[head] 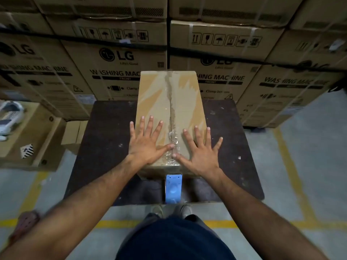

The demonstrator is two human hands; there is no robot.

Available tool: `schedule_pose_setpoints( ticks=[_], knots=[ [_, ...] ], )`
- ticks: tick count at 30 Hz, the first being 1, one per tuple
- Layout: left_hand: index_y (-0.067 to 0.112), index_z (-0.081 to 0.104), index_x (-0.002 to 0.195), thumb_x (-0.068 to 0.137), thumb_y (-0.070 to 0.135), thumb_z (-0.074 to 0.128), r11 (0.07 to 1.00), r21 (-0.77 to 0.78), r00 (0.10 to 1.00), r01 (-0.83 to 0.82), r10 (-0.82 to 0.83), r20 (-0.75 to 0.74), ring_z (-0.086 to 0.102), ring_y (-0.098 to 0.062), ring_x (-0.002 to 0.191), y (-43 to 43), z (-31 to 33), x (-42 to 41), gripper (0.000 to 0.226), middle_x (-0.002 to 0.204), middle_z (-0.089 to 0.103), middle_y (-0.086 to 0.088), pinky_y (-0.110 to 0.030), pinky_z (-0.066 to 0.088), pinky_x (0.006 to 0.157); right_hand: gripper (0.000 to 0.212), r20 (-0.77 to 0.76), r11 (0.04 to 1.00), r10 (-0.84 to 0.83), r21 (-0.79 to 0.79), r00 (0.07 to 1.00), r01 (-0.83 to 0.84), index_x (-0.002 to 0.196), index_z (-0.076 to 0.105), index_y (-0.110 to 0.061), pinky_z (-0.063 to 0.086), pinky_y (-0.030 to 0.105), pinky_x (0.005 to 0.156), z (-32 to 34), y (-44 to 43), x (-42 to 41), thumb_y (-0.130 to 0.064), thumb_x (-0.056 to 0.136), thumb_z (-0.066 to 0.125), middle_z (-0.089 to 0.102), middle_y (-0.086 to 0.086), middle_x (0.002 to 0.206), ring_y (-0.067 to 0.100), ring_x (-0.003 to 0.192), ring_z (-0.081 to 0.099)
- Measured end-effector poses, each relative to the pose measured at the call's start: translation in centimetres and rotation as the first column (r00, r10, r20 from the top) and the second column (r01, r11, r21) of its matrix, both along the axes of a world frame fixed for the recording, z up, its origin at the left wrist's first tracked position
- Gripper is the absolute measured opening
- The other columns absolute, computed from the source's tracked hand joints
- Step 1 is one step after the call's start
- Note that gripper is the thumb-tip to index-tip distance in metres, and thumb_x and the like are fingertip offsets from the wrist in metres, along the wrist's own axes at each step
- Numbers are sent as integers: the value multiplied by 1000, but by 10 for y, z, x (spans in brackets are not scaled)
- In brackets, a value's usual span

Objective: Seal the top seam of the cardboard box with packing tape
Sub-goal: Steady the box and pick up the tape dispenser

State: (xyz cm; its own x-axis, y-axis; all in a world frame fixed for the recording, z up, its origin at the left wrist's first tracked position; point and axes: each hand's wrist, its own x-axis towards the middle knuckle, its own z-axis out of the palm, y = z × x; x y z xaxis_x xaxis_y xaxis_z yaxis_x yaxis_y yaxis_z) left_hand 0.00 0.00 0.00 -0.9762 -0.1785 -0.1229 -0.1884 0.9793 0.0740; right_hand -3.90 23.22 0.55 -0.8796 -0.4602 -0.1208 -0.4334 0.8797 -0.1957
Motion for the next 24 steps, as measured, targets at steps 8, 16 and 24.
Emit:
schedule_pose_setpoints(
  ticks=[8,16,24],
  knots=[
    [38,-23,163,77,103,-1,1000,-3,1000,4,-4,17,-39,-31,156,0,-9,-2,110,173,-34,-3,-67,-23,124,100,5,1000,-16,-18,1000,16,167,-6,-49,-11,83,119,5,3,2,-101,84,13,-7,2,182,42,163,-19],
    [38,-24,163,78,102,0,998,60,1000,-12,11,17,-34,-33,158,-1,-11,-31,109,174,-31,-5,-68,-18,126,84,123,620,-497,-642,859,450,168,12,-46,38,55,121,26,40,71,-81,97,38,35,5,171,25,154,38],
    [35,-18,165,87,96,4,996,66,997,64,-62,-37,-26,-30,162,-3,-16,-49,102,177,-23,-6,-70,-12,128,95,729,396,-155,-572,666,719,163,2,-53,45,-4,81,-42,43,128,-58,95,67,53,-31,135,-32,108,55]
  ],
)
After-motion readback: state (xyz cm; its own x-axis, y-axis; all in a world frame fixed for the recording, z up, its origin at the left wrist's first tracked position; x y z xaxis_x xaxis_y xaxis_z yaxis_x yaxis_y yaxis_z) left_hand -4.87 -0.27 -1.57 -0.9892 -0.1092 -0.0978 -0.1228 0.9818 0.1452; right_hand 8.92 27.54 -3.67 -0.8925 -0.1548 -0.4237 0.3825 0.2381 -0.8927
